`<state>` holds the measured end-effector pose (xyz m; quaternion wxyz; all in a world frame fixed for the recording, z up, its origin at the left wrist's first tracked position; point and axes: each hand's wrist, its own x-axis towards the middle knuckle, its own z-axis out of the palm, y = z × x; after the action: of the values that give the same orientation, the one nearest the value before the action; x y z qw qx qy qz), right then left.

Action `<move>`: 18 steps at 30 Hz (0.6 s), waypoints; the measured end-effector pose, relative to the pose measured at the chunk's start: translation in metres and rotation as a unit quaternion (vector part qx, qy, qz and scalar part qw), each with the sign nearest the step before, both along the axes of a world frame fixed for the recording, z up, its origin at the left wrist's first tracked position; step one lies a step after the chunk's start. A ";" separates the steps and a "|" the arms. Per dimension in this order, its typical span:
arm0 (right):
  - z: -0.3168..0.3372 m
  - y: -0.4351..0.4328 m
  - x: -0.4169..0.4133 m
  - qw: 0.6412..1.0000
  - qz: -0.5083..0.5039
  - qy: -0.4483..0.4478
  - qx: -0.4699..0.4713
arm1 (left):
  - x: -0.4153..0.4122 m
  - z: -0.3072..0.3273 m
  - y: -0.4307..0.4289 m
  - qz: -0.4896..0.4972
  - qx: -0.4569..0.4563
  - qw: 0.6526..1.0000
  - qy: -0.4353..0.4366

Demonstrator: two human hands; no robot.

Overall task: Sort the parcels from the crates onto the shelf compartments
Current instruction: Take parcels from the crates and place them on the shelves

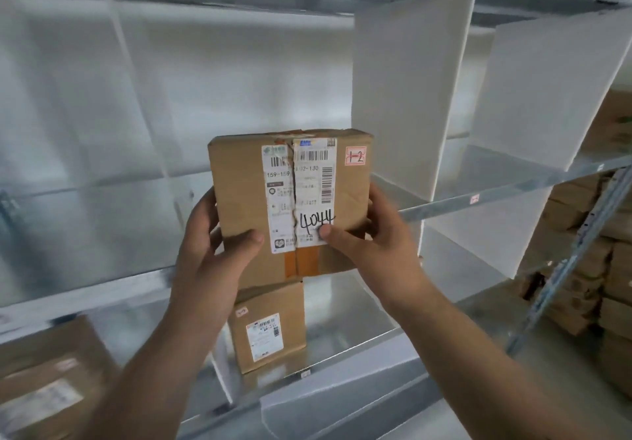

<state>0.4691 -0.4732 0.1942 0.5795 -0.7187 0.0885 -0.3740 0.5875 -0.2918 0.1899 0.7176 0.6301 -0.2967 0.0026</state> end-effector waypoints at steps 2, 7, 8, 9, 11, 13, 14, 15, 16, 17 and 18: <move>0.000 -0.006 0.011 1.000 0.012 0.006 -0.016 | -0.001 -0.002 -0.002 0.032 0.007 0.999 -0.014; -0.003 -0.017 0.029 0.999 0.046 -0.006 0.001 | -0.003 -0.008 -0.009 0.090 0.014 0.995 -0.037; -0.003 -0.020 0.030 0.999 0.051 -0.009 0.002 | -0.003 -0.009 -0.011 0.099 0.015 0.994 -0.040; -0.002 -0.022 0.032 0.998 0.057 -0.011 0.002 | -0.004 -0.009 -0.011 0.108 0.017 0.993 -0.044; -0.002 -0.024 0.034 0.998 0.065 -0.017 0.013 | -0.004 -0.007 -0.012 0.126 0.023 0.990 -0.054; -0.002 -0.025 0.038 0.998 0.067 -0.017 0.012 | -0.002 -0.006 -0.012 0.133 0.024 0.989 -0.065; -0.002 -0.025 0.040 0.998 0.067 -0.016 0.007 | -0.001 -0.005 -0.012 0.134 0.024 0.989 -0.065; -0.002 -0.025 0.043 0.998 0.068 -0.017 0.003 | 0.001 -0.005 -0.011 0.134 0.025 0.988 -0.065; -0.003 -0.026 0.046 0.997 0.069 -0.018 0.002 | 0.004 -0.006 -0.012 0.134 0.029 0.988 -0.064; -0.004 -0.026 0.048 0.997 0.072 -0.018 0.001 | 0.006 -0.008 -0.012 0.134 0.032 0.989 -0.059; -0.006 -0.027 0.050 0.997 0.073 -0.016 -0.001 | 0.008 -0.011 -0.013 0.135 0.036 0.989 -0.053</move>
<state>0.5195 -0.5000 0.1884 0.6055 -0.7178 0.0260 -0.3426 0.5957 -0.3049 0.1792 0.6705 0.6890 -0.2463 0.1222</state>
